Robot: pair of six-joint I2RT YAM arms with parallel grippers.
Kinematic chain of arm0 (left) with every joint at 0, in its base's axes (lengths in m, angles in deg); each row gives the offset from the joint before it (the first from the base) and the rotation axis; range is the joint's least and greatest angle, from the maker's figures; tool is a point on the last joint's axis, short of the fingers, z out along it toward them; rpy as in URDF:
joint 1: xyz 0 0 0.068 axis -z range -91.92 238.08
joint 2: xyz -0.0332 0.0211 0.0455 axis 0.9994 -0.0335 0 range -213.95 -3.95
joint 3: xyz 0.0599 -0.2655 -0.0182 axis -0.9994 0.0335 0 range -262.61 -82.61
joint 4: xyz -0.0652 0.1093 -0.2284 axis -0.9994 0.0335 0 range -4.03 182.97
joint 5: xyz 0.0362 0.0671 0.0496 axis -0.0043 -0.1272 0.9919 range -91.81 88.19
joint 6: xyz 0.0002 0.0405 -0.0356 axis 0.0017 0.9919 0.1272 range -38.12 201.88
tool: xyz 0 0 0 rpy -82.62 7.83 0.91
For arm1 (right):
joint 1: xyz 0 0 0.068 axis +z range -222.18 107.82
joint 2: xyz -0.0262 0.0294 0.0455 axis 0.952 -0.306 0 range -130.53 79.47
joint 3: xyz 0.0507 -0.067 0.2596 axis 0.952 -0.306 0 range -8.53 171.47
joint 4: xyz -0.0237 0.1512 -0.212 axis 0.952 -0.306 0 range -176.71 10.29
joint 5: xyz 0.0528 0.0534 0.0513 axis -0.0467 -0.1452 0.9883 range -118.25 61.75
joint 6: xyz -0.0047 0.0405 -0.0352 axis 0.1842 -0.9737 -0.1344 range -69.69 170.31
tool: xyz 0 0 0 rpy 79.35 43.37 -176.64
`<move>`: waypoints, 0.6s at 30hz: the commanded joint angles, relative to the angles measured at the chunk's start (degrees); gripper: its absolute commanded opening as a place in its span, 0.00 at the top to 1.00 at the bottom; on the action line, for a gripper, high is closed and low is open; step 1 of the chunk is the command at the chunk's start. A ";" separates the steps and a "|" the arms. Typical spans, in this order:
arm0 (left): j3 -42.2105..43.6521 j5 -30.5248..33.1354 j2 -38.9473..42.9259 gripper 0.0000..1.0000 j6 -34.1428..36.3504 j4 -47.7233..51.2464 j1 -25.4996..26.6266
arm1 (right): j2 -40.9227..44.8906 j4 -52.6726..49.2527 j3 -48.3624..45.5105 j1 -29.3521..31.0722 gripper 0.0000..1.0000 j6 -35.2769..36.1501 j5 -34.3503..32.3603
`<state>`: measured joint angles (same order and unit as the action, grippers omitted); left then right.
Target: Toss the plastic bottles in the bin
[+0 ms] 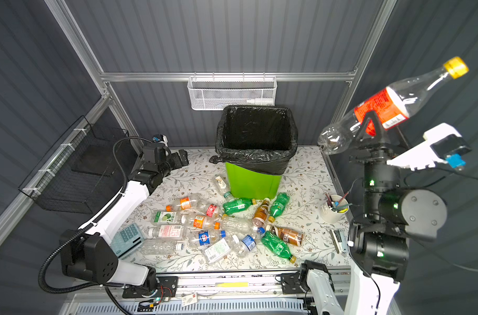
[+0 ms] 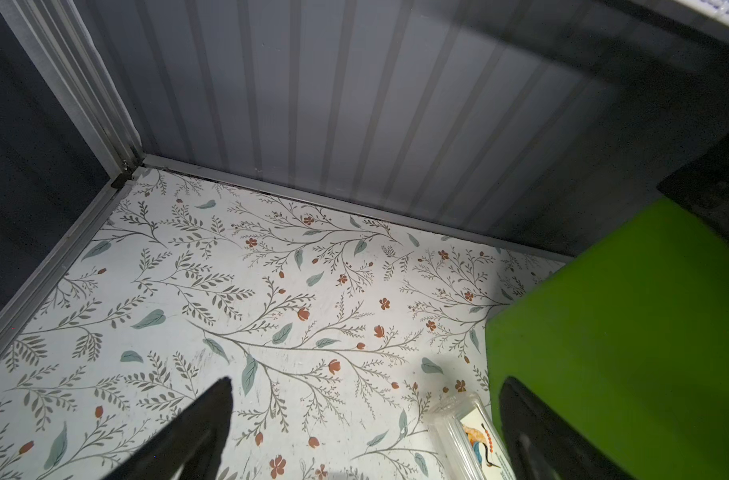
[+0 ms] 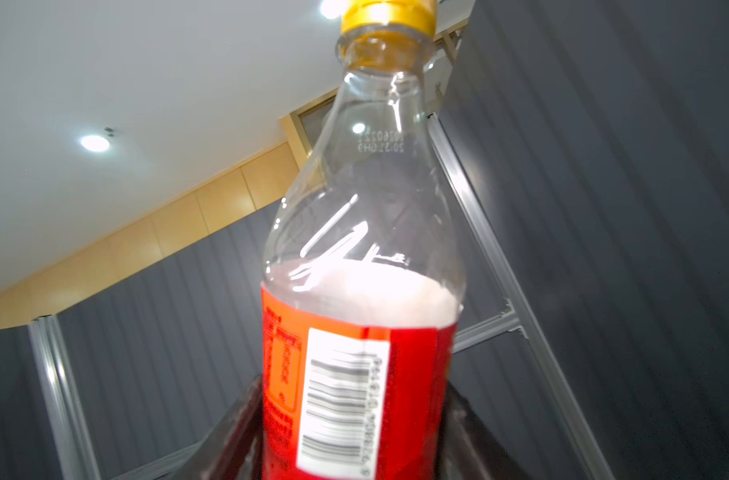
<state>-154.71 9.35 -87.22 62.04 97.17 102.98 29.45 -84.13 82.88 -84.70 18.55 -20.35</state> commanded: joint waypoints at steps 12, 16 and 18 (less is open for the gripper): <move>2.11 1.25 2.06 0.00 0.10 2.66 -0.57 | -23.19 -16.62 11.94 24.29 0.01 19.44 -9.60; 2.97 1.08 2.92 0.00 -0.38 2.22 -0.57 | -16.63 -14.91 6.10 24.04 0.01 20.58 -13.50; 3.10 0.53 3.12 0.00 -0.21 2.48 -0.57 | -13.12 -13.22 1.38 23.79 0.01 20.55 -14.53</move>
<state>-152.22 9.81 -85.93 61.69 98.79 102.87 11.07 -103.61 87.34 -60.52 37.34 -30.47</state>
